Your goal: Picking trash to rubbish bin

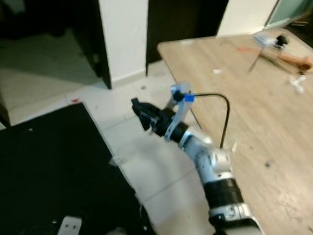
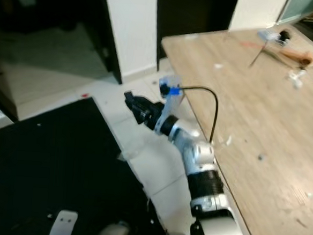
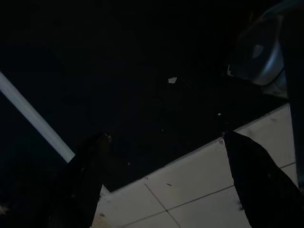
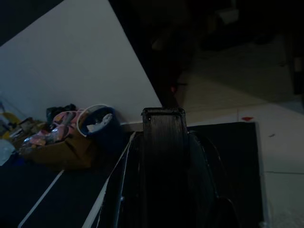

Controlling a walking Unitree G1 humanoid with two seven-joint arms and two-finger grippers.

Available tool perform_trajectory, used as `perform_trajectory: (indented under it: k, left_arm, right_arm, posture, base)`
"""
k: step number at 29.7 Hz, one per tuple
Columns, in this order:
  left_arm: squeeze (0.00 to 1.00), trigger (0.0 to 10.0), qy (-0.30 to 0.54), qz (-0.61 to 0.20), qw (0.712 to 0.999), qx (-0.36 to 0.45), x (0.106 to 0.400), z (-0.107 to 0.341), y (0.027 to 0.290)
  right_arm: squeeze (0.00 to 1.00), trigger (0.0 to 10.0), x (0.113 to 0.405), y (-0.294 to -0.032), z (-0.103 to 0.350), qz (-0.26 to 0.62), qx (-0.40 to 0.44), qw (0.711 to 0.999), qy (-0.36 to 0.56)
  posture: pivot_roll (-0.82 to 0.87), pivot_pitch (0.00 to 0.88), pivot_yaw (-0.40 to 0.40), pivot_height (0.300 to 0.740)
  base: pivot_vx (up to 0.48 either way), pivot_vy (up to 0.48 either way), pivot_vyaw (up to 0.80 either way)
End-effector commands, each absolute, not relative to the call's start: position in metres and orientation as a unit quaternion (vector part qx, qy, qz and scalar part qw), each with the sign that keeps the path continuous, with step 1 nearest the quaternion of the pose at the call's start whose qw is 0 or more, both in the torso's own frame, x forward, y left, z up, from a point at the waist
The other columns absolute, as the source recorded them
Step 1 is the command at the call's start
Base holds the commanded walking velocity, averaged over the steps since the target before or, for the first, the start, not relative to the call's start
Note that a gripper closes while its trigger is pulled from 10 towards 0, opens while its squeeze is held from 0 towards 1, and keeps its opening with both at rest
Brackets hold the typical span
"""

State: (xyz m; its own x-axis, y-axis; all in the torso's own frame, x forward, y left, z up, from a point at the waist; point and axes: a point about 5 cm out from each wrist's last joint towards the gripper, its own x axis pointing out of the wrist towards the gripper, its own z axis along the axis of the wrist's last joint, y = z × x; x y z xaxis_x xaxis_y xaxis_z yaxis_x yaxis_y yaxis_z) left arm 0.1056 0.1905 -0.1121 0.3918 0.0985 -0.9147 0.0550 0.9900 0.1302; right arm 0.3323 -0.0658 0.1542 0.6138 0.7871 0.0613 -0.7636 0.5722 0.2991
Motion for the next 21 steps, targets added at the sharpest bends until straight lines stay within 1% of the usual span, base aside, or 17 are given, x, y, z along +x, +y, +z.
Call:
perform_trajectory:
  k: [1,6,12,14,15,17,18,21]
  left_arm:
    - [0.0,10.0,0.56,0.008,0.825,0.072,0.1,-0.114,0.19]
    - [0.0,10.0,0.561,0.01,0.824,0.073,0.099,-0.114,0.191]
    - [0.0,10.0,0.561,0.01,0.824,0.073,0.099,-0.114,0.192]
    - [0.0,10.0,0.562,0.01,0.824,0.074,0.099,-0.114,0.192]
    - [0.0,10.0,0.562,0.01,0.824,0.074,0.099,-0.114,0.192]
    - [0.0,10.0,0.562,0.009,0.824,0.075,0.099,-0.114,0.192]
    - [0.0,10.0,0.562,0.009,0.824,0.075,0.099,-0.114,0.192]
    - [0.0,10.0,0.563,0.008,0.823,0.078,0.099,-0.114,0.192]
  right_arm:
    - [0.0,10.0,0.33,-0.066,0.151,0.439,0.15,0.885,0.044]
    - [0.0,10.0,0.329,-0.066,0.147,0.44,0.147,0.885,0.051]
    - [0.0,10.0,0.323,-0.063,0.123,0.45,0.128,0.879,0.094]
    - [0.0,10.0,0.317,-0.062,0.106,0.455,0.095,0.877,0.125]
    - [0.0,10.0,0.317,-0.062,0.106,0.455,0.095,0.877,0.125]
    - [0.0,10.0,0.312,-0.066,0.084,0.445,0.062,0.878,0.166]
    - [0.0,10.0,0.312,-0.066,0.084,0.445,0.062,0.878,0.166]
    - [0.0,10.0,0.301,-0.081,0.041,0.404,0.019,0.88,0.248]
  posture:
    - [-0.08,0.088,0.011,0.74]
    - [-0.08,0.091,0.013,0.74]
    - [-0.08,0.089,0.015,0.74]
    - [-0.08,0.089,0.015,0.74]
    - [-0.08,0.089,0.015,0.74]
    - [-0.08,0.089,0.015,0.74]
    - [-0.08,0.089,0.015,0.74]
    - [-0.07,0.085,0.013,0.74]
  base:
    - [0.0,0.0,0.79]
    - [0.0,0.0,0.79]
    - [0.0,0.0,0.79]
    - [0.0,0.0,0.79]
    - [0.0,0.0,0.79]
    - [0.0,0.0,0.79]
    - [0.0,0.0,0.79]
    - [0.0,0.0,0.79]
